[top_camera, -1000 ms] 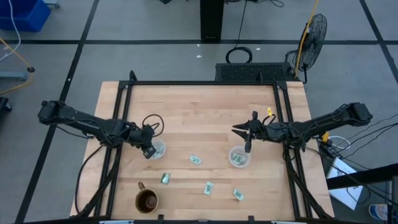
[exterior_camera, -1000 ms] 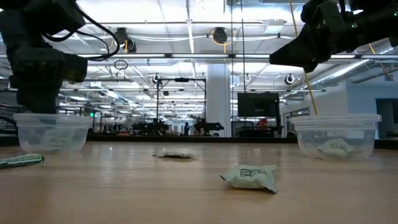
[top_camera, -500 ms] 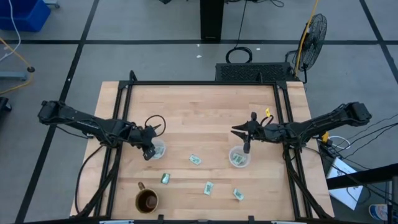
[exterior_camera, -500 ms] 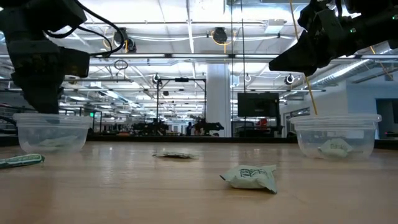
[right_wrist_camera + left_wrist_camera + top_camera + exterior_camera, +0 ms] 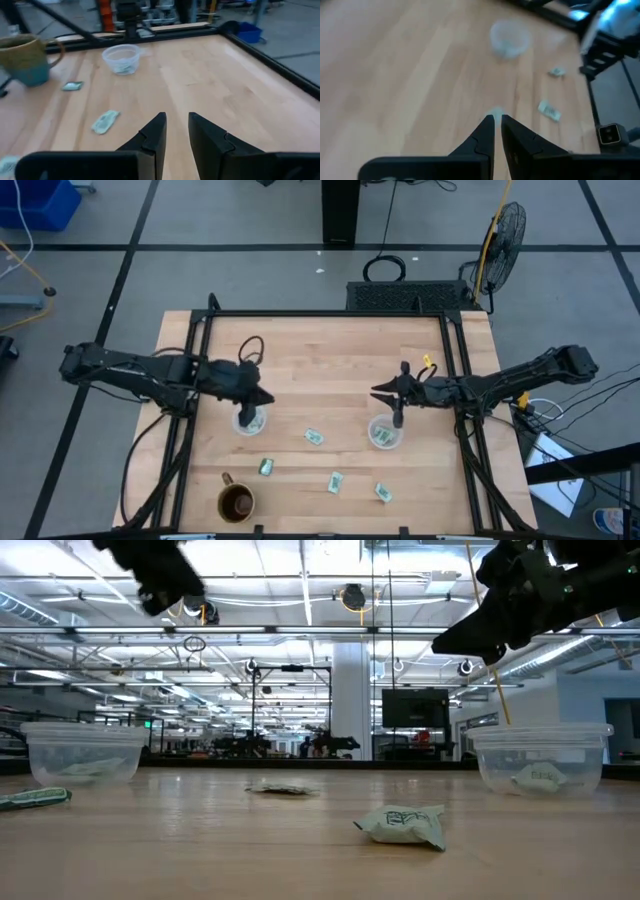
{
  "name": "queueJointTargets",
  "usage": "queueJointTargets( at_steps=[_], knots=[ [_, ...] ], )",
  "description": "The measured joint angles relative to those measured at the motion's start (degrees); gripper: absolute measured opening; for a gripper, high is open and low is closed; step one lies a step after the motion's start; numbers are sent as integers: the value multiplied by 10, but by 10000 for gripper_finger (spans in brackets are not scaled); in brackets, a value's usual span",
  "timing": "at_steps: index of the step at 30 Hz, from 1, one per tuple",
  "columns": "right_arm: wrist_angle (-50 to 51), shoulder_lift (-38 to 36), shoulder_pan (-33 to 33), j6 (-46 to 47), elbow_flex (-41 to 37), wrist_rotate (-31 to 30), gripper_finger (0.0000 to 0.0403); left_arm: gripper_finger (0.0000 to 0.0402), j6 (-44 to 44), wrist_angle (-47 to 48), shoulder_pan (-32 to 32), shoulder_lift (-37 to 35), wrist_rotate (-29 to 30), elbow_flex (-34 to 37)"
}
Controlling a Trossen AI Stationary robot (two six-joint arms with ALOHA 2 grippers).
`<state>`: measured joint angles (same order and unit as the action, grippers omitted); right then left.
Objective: Pick and place Stevia / Truvia into bins
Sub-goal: Put the light green stevia packet into the left transparent container
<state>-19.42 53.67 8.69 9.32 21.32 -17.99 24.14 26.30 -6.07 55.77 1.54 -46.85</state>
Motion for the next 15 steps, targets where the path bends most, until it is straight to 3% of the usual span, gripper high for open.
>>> queueJointTargets(
  at_steps=[3, 10, 15],
  knots=[
    [0, 0, -3, -34, 0, 19, 76, 39, -72, -53, 0, 0, 0, 2],
    [0, 0, -3, -47, 0, 18, 77, 55, -118, -66, 0, 37, 0, 6],
    [0, 0, -3, -57, 0, 18, 112, 62, -151, -81, 2, 91, 1, 6]
  ],
)
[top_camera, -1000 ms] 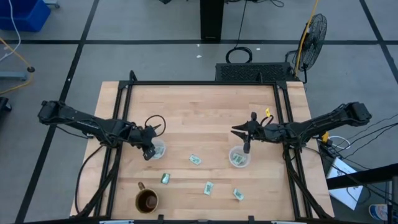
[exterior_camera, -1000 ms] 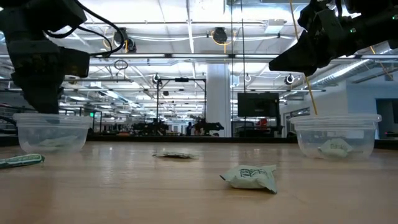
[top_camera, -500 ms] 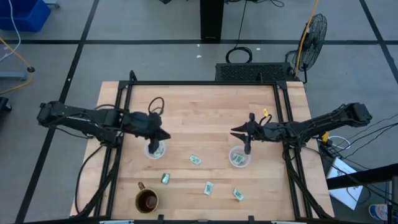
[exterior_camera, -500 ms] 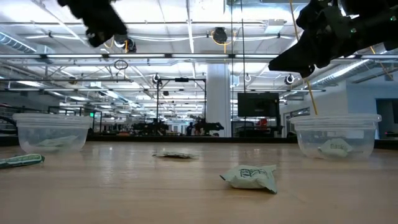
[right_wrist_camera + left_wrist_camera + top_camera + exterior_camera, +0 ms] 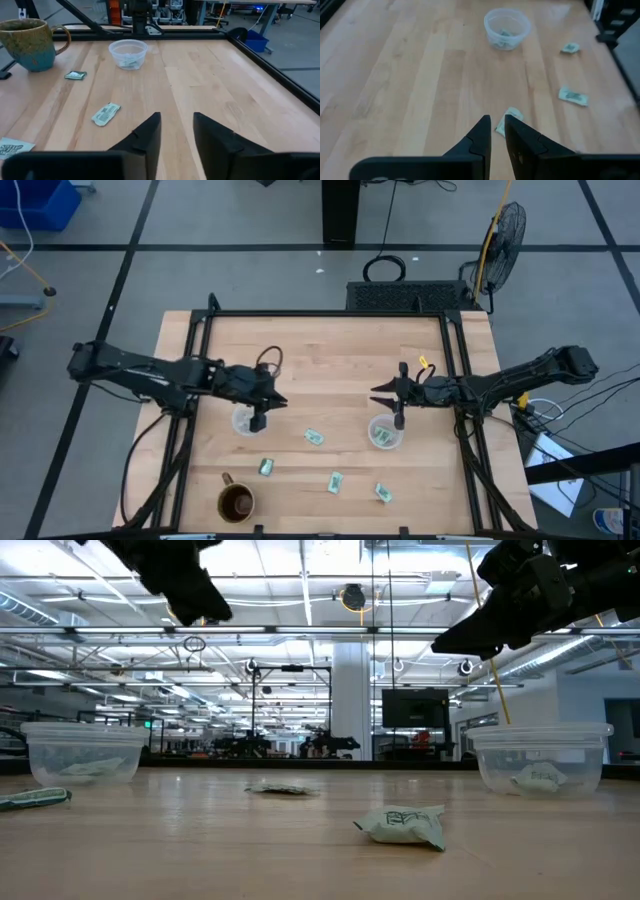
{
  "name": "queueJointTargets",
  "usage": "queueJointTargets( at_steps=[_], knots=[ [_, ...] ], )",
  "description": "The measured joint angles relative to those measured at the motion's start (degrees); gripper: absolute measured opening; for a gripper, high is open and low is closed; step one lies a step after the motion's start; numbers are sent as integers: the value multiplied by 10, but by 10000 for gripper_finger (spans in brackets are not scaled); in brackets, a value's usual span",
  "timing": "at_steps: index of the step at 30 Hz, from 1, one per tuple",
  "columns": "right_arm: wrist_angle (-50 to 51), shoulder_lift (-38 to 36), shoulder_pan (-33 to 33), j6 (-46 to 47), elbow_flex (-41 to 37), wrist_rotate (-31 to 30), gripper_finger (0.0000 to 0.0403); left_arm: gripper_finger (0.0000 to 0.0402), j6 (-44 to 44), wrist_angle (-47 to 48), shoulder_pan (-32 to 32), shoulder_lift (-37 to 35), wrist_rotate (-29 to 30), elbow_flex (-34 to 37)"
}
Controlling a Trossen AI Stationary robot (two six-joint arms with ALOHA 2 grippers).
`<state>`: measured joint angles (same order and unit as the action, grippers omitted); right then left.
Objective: Pick and place Stevia / Truvia into bins
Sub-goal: Put the light green stevia packet into the left transparent container
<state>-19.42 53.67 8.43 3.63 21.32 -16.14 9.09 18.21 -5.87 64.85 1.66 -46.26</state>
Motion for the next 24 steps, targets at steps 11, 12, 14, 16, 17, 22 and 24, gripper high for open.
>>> queueJointTargets(
  at_steps=[11, 12, 14, 16, 17, 22, 24],
  knots=[
    [0, 0, 0, -27, 0, -1, 173, 63, -11, -66, 38, 124, -39, 0],
    [0, 0, 0, -26, 0, -1, 172, 63, -11, -67, 41, 135, -45, 0],
    [0, 0, 0, -25, 0, -1, 170, 63, -11, -81, 45, 158, -48, 0],
    [0, 0, 0, -24, 0, -1, 168, 63, -11, -92, 50, 177, -54, 0],
    [0, 0, 0, -24, 0, -1, 168, 63, -11, -102, 53, 188, -67, 0],
    [0, 0, 0, -28, 0, -2, 169, 63, -13, -177, 59, 251, -154, 0],
    [0, 0, 0, -28, 0, -2, 169, 63, -15, -219, 59, 279, -184, 0]
  ],
)
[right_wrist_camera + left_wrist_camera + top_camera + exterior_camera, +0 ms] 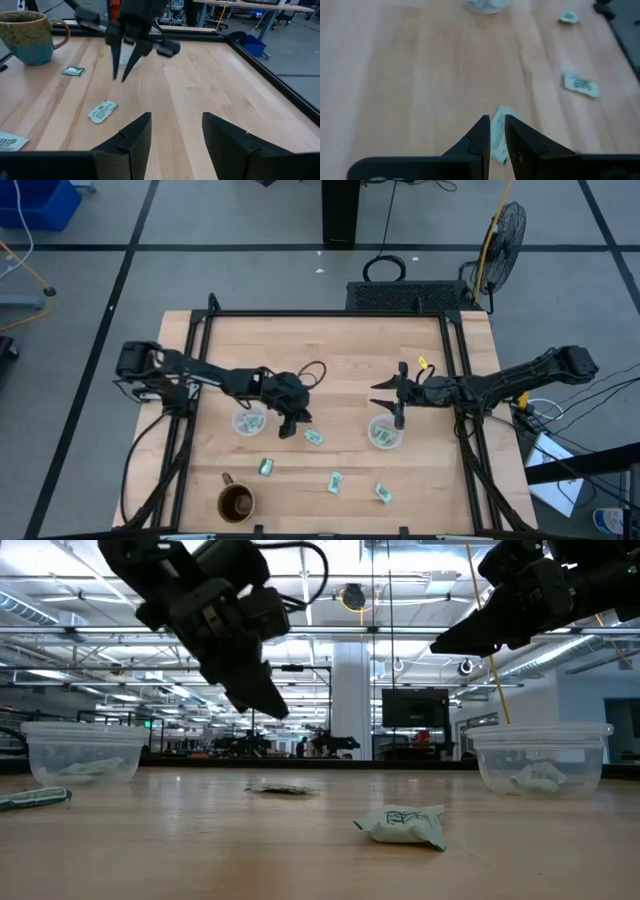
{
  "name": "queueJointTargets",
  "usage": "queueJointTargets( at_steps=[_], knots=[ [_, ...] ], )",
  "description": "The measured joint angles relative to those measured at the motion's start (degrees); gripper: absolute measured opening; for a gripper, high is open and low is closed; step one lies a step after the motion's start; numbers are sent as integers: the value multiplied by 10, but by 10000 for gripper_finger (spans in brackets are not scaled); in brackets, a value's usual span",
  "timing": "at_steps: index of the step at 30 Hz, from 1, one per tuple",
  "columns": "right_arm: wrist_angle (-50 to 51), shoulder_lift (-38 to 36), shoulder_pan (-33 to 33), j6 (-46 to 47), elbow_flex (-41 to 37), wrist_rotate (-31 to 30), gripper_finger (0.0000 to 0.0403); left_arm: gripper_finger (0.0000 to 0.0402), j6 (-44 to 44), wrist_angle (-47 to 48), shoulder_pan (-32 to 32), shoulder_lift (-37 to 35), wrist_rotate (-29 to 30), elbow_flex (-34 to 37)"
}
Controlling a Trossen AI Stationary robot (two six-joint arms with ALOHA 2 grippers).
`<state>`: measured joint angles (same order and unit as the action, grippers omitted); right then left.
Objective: Pick and place Stevia / Truvia into bins
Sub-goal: Put the light green stevia packet into the left transparent container
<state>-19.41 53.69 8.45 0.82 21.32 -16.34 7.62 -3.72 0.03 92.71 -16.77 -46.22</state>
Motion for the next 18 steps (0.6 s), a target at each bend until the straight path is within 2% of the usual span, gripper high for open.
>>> queueJointTargets(
  at_steps=[4, 11, 14, 18],
  knots=[
    [-1, 0, 0, -2, 0, 0, 169, 63, -13, -52, 0, 45, -40, -1],
    [-3, 0, -8, -2, 0, 0, 168, 66, -41, -45, -1, 75, -39, -7],
    [-5, 0, -13, -2, 0, 0, 169, 87, -42, -38, -2, 76, -38, -7],
    [-8, 0, -21, -2, 0, 0, 171, 134, -45, -38, -2, 76, -37, -7]
  ],
)
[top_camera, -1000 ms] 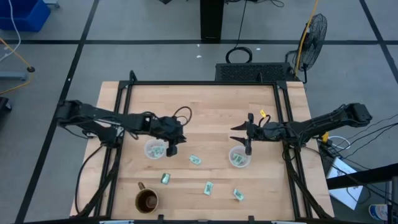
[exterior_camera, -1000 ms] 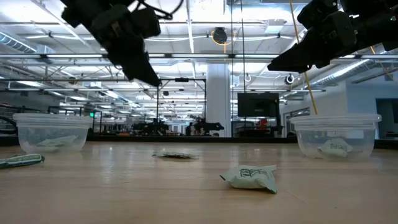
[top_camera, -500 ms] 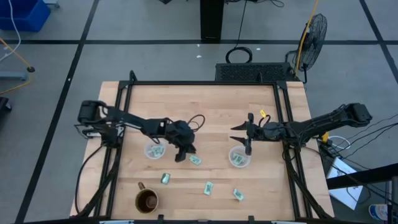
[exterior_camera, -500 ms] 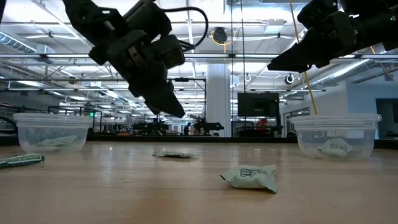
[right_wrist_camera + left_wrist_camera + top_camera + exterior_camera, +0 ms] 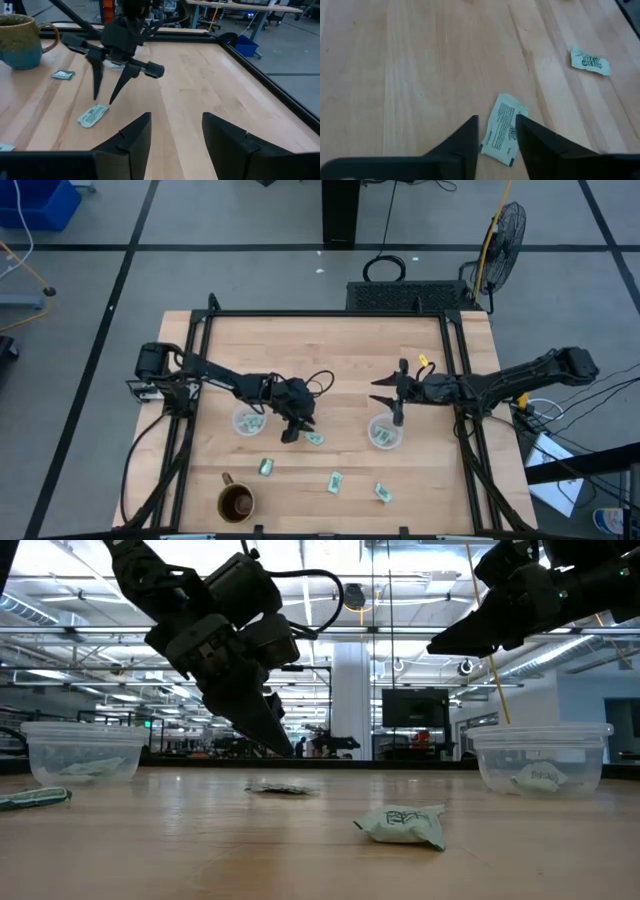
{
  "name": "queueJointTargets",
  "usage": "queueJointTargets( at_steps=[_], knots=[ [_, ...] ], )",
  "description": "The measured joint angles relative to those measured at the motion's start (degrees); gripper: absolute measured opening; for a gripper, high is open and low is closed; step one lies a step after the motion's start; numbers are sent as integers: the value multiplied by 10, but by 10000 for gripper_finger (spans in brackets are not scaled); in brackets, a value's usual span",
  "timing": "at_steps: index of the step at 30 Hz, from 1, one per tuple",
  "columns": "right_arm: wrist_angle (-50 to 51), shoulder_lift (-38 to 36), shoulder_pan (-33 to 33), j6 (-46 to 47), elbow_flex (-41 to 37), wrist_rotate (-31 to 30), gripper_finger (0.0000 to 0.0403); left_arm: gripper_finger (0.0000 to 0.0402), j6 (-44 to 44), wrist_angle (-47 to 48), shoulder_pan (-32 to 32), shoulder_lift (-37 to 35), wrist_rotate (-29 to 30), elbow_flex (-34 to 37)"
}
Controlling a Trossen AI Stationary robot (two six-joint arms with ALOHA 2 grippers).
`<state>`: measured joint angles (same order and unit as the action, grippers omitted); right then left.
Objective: Pick and place Stevia / Truvia into bins
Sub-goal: Put the light green stevia packet into the left transparent container
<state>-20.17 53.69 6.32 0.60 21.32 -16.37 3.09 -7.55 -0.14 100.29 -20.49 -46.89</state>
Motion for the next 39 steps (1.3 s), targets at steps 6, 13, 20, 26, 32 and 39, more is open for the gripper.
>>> queueJointTargets(
  at_steps=[6, 13, 20, 26, 32, 39],
  knots=[
    [-26, 0, -16, -5, 0, 0, 171, 173, -14, 30, -14, 13, 35, 0],
    [-57, 0, -30, -56, 0, 0, 171, 175, -19, 37, -30, 23, 95, -1],
    [-88, 0, -43, -80, 0, 0, 171, 175, 6, 41, -30, 24, 90, -1],
    [-92, 0, -54, -80, 0, 0, 171, 168, -1, 72, -30, 24, 125, -3],
    [-92, 0, -56, -84, 0, 1, 171, 133, -36, 99, -22, 21, 164, -3],
    [-79, 0, -56, -88, 0, 1, 171, 106, -88, 153, -4, -17, 286, 1]
  ],
)
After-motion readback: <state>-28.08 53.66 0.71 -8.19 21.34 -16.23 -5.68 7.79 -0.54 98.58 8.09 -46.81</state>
